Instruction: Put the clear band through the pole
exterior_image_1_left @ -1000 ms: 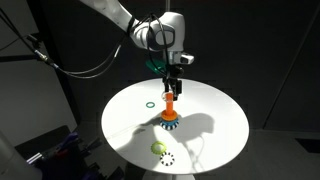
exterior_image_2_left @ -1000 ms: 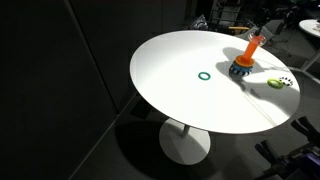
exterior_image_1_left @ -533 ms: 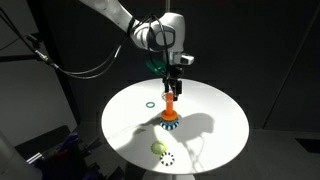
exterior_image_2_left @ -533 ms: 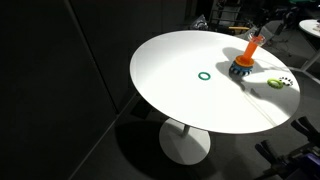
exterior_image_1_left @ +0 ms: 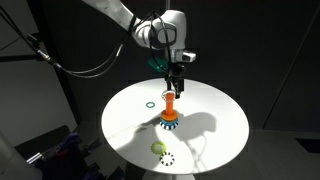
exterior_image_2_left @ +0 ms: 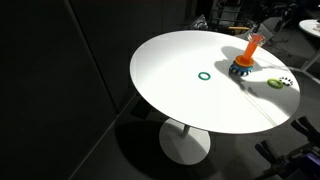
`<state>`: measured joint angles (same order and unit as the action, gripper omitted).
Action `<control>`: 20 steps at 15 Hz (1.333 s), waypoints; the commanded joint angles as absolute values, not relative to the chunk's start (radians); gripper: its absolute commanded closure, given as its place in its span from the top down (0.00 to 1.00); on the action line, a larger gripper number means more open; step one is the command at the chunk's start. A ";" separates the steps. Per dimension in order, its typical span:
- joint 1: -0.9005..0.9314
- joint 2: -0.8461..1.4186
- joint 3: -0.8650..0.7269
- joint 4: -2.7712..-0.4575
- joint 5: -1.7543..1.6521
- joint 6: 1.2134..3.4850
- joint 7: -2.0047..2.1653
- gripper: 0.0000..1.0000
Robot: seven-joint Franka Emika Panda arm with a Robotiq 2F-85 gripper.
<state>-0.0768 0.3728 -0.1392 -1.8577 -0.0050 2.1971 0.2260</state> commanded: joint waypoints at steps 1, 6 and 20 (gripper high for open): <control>-0.082 0.396 -0.141 -1.794 -0.004 2.158 0.249 1.00; -0.089 0.406 -0.151 -1.762 -0.009 2.151 0.249 1.00; -0.099 0.444 -0.161 -1.759 -0.006 2.158 0.248 1.00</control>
